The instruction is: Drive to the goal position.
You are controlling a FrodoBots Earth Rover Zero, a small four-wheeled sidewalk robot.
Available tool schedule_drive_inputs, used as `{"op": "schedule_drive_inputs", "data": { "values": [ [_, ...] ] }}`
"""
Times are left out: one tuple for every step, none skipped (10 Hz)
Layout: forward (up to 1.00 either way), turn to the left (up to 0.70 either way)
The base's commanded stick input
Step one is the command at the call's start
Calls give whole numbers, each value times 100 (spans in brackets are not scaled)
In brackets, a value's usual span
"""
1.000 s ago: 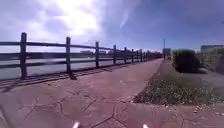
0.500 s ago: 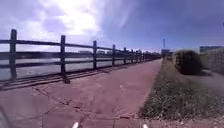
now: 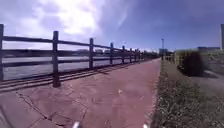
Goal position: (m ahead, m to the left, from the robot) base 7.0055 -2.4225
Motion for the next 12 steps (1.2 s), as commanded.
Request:
{"op": "schedule_drive_inputs", "data": {
  "values": [
    [70,-35],
    [70,-35],
    [70,-35],
    [70,-35],
    [70,-35],
    [70,-35],
    [70,-35],
    [70,-35],
    [70,-35],
    [70,-35],
    [70,-35],
    [70,-35]
  ]
}}
